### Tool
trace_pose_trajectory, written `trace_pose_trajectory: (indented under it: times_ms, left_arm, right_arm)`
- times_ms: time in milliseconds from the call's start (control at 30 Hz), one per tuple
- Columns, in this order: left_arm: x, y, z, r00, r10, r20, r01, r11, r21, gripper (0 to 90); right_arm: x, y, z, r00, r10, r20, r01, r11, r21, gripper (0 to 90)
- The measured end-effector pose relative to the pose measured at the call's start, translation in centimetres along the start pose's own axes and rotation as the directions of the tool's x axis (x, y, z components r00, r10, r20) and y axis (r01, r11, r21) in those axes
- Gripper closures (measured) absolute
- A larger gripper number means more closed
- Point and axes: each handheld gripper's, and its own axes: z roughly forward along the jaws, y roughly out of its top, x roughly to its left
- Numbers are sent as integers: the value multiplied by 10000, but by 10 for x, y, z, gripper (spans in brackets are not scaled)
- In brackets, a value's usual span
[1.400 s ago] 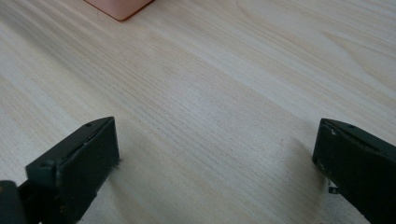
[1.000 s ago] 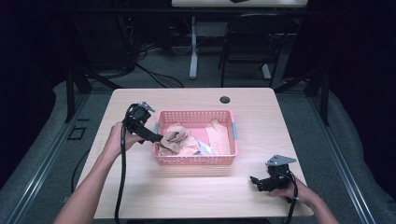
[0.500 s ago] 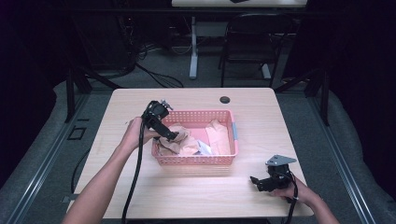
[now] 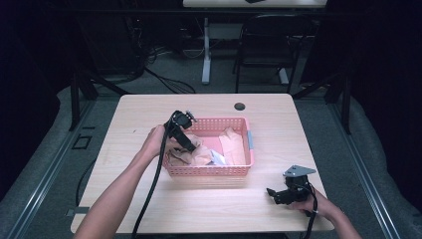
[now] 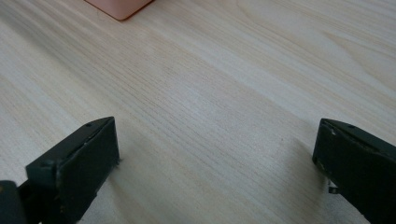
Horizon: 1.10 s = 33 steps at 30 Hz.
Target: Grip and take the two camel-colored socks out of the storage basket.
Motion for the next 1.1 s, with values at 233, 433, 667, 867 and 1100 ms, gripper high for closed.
trace_pose_trajectory:
  times_ms: [233,433,667,867,1100]
  left_arm:
    - [-1,4,10,10000,25,-35,-23,9990,453,279]
    - [0,4,15,9998,-25,-189,40,9972,751,457]
    - [-2,5,15,9996,232,-162,-213,9941,1061,697]
    - [-3,6,12,9992,369,-121,-354,9935,1085,810]
    - [-4,7,5,9982,597,-91,-583,9918,1140,833]
  right_arm:
    - [0,0,0,10000,-26,3,26,10000,33,0]
    - [0,0,0,10000,2,3,-2,10000,3,0]
    - [0,0,0,10000,2,5,-2,10000,4,0]
    - [0,0,0,10000,7,5,-7,10000,3,0]
    - [0,0,0,10000,8,2,-8,10000,-3,0]
